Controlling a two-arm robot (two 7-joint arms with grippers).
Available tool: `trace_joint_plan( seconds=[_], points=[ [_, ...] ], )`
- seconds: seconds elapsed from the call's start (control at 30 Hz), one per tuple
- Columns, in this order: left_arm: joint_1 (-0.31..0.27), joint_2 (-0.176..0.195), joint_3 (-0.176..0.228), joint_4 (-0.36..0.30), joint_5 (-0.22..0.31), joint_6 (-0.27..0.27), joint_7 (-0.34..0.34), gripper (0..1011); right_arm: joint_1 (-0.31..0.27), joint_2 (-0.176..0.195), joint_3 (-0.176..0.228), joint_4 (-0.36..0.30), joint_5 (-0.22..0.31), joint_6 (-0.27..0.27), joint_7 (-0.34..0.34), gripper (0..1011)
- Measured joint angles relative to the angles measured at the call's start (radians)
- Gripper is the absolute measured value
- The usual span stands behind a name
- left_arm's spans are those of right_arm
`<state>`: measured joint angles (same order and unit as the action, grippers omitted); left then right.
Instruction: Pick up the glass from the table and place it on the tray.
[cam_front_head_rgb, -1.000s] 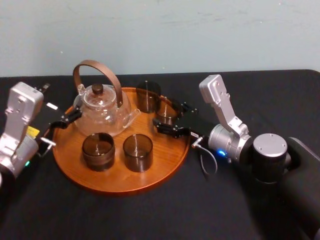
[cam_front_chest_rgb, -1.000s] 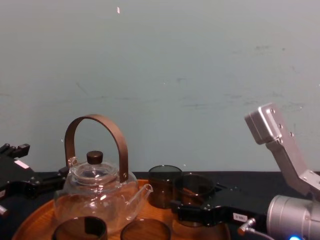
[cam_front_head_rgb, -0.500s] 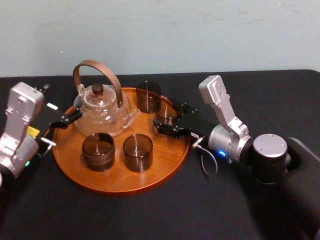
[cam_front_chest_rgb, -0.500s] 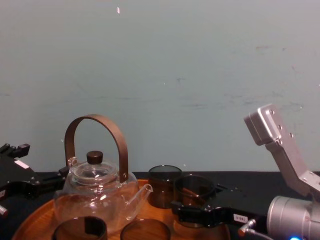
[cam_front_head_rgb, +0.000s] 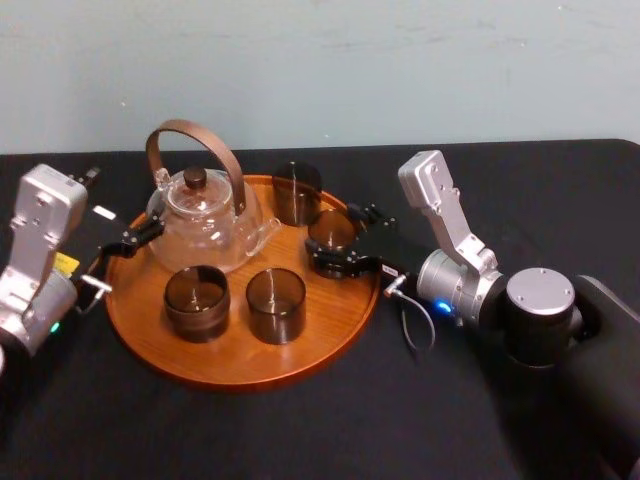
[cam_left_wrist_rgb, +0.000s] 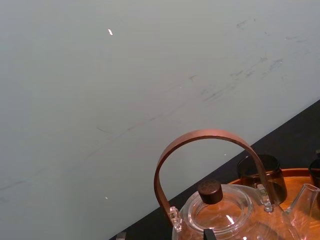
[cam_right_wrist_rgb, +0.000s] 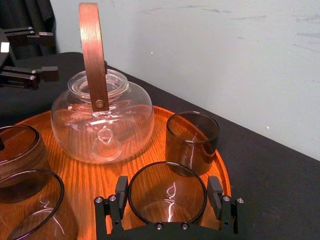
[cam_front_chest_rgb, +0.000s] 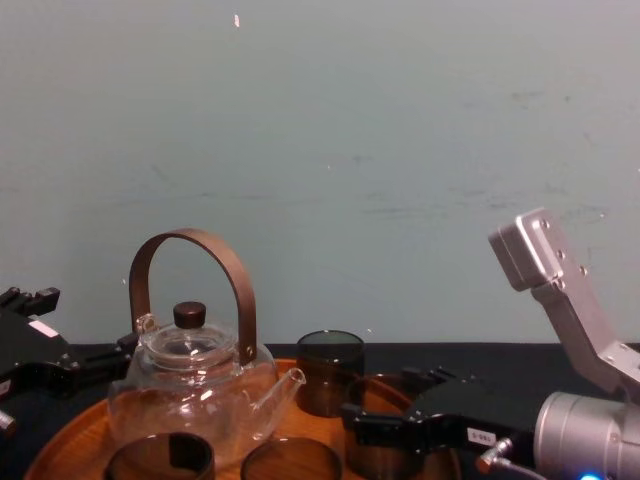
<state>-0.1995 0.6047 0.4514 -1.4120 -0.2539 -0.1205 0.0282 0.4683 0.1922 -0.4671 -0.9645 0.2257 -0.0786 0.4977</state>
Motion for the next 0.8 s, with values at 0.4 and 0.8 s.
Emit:
trace_joint_plan(
  seconds=[0.4, 0.8],
  points=[
    [0.0, 0.0, 0.0, 0.0, 0.0, 0.0, 0.0, 1001, -0.024, 0.017, 0.008, -0.052, 0.015, -0.001, 0.011, 1003],
    [0.0, 0.0, 0.0, 0.0, 0.0, 0.0, 0.0, 1001, -0.103, 0.079, 0.039, -0.24, 0.041, 0.017, -0.009, 1002]
  ],
)
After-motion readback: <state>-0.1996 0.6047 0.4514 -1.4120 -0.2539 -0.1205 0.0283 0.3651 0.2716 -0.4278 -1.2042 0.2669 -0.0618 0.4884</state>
